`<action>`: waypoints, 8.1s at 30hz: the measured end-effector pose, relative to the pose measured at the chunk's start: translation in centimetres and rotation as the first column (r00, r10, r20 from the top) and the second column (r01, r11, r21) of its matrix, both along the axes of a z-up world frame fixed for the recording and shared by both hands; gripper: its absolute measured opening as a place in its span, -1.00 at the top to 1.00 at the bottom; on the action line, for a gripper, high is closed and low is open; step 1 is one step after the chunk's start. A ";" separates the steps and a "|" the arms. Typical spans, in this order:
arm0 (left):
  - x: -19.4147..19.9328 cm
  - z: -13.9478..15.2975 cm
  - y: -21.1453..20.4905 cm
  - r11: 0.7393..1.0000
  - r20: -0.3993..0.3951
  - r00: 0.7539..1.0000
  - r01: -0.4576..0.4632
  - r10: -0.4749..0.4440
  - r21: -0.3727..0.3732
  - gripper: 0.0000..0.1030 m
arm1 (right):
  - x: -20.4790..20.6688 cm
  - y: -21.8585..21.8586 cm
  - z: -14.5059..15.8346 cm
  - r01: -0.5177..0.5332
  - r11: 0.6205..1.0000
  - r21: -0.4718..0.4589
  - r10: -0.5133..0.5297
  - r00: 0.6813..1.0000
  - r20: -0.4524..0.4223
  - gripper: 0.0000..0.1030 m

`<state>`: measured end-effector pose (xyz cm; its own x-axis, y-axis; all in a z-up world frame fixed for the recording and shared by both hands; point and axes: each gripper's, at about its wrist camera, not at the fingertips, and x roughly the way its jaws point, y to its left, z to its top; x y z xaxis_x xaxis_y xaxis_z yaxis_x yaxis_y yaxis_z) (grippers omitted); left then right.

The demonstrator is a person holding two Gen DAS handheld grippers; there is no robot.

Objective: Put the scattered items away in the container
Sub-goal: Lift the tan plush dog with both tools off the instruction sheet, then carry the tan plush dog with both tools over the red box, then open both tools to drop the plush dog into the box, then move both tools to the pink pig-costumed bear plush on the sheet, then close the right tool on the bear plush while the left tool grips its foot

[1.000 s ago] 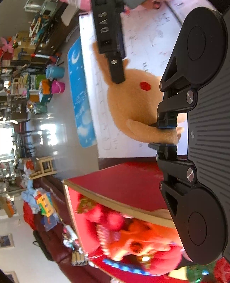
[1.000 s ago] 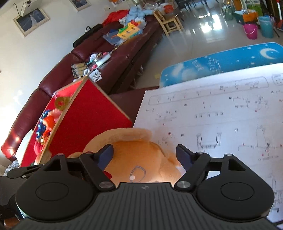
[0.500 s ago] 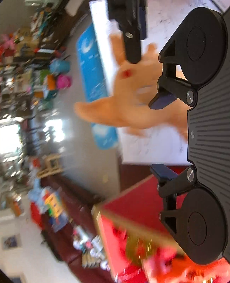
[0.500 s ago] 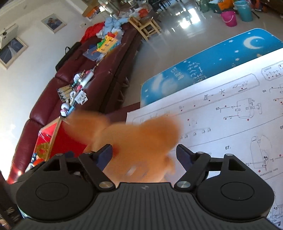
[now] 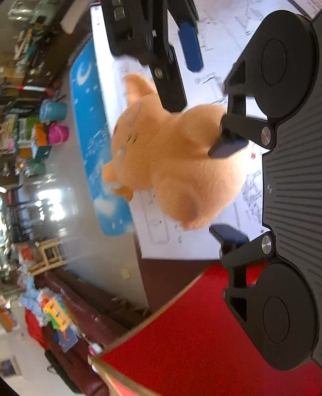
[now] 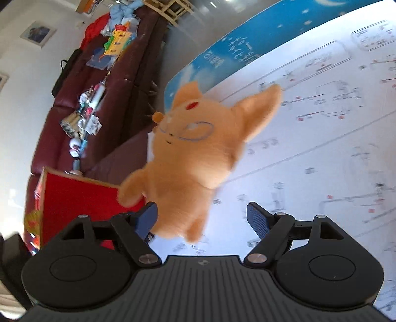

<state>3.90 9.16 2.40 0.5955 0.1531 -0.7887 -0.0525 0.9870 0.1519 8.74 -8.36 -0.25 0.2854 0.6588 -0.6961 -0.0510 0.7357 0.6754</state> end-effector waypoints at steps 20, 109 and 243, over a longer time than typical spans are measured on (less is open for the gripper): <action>0.6 0.8 -4.2 0.987 -0.007 0.988 0.155 -0.155 0.040 -0.73 | -0.6 -0.1 0.1 -0.161 0.975 -0.155 0.167 0.986 0.023 0.14; -21.9 20.1 13.2 0.896 0.427 0.788 -0.401 0.444 -0.190 -0.65 | -9.1 22.0 21.5 -0.477 0.873 -0.098 0.459 0.739 0.494 -0.84; -9.8 -3.3 -25.6 0.809 -0.083 0.830 0.507 -0.551 -0.297 -0.43 | -11.5 -22.9 -1.5 0.163 0.975 -0.153 -0.162 0.987 0.024 -0.91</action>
